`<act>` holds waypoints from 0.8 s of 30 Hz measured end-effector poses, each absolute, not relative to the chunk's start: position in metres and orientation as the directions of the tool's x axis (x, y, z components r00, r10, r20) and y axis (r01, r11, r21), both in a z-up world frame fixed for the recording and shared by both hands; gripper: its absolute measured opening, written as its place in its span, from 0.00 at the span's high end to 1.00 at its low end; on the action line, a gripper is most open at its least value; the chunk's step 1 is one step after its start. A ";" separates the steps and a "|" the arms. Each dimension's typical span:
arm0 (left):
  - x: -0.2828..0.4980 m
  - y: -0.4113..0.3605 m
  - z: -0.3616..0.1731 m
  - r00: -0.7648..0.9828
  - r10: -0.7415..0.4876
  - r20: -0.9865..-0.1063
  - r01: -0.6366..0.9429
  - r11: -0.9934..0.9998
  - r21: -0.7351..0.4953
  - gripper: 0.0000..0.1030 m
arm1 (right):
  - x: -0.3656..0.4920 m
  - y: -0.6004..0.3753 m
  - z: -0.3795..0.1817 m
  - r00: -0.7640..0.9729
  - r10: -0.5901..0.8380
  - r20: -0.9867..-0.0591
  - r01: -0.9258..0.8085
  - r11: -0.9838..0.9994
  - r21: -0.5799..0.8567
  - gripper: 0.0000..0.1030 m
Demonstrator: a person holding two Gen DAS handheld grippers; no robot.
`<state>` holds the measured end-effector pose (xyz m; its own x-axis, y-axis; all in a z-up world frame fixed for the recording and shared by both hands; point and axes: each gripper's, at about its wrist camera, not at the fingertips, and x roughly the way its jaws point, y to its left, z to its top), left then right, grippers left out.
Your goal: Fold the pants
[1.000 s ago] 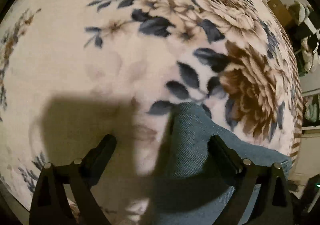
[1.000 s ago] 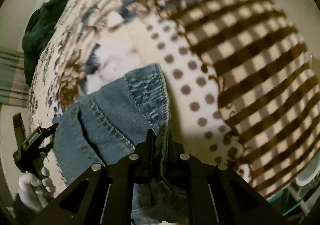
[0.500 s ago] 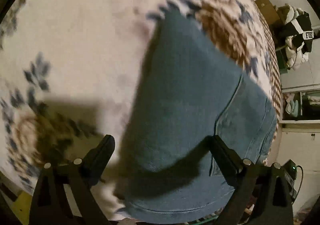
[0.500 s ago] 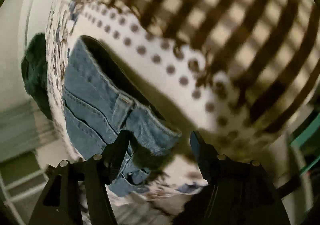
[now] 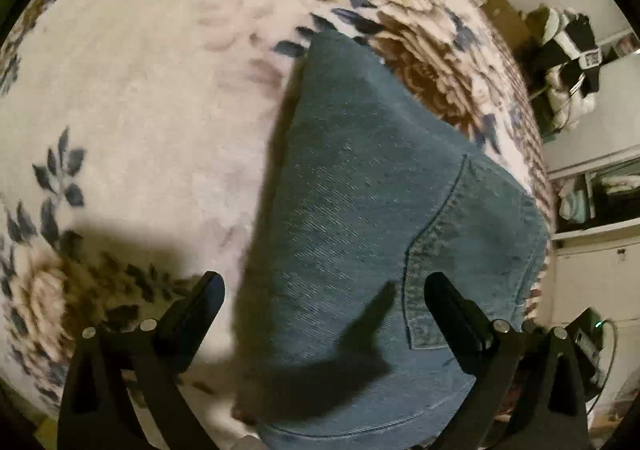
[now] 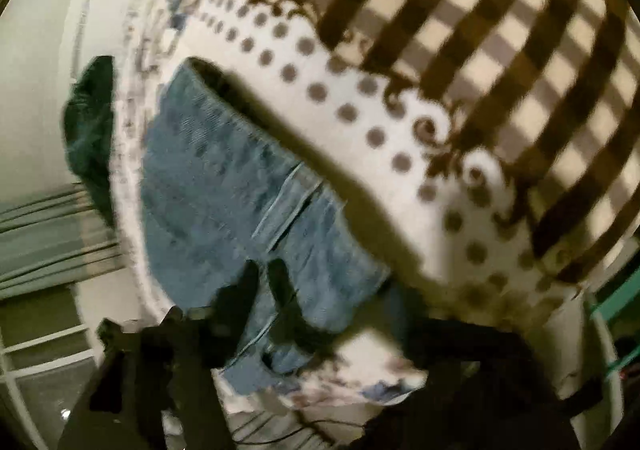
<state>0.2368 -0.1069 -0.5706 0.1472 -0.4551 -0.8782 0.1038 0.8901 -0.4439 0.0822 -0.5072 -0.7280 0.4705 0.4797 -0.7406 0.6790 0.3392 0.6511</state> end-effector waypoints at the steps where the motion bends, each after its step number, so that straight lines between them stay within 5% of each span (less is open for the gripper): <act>1: 0.237 -0.107 -0.575 0.140 -0.463 -0.875 0.103 0.886 -0.452 0.00 | 0.076 -0.508 -0.729 0.478 0.503 -0.720 0.668 0.324 0.670 0.26; 10: 0.238 -0.106 -0.602 0.131 -0.538 -0.833 0.058 0.843 -0.535 0.00 | 0.087 -0.481 -0.770 0.641 0.546 -0.538 0.553 0.157 0.818 0.14; 14: 0.240 -0.108 -0.605 0.142 -0.555 -0.819 0.045 0.830 -0.555 0.00 | 0.105 -0.472 -0.774 0.664 0.529 -0.529 0.520 0.182 0.834 0.06; 18: 0.237 -0.102 -0.603 0.166 -0.569 -0.805 0.022 0.819 -0.574 0.00 | 0.112 -0.460 -0.762 0.662 0.527 -0.533 0.490 0.234 0.840 0.15; 19: 0.237 -0.101 -0.602 0.170 -0.580 -0.797 0.023 0.811 -0.585 0.03 | 0.114 -0.457 -0.759 0.660 0.525 -0.538 0.486 0.248 0.838 0.29; 21: 0.237 -0.102 -0.597 0.179 -0.597 -0.782 0.035 0.798 -0.602 0.26 | 0.115 -0.456 -0.757 0.641 0.501 -0.581 0.511 0.286 0.811 0.50; 24: 0.234 -0.099 -0.584 0.193 -0.606 -0.772 0.058 0.792 -0.608 0.57 | 0.118 -0.455 -0.753 0.631 0.472 -0.615 0.532 0.314 0.787 0.57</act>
<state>0.2340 -0.0991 -0.5843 0.1927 -0.6062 -0.7716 0.0584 0.7920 -0.6077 0.1179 -0.4554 -0.7528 0.6315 0.4719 -0.6152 0.5315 0.3142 0.7866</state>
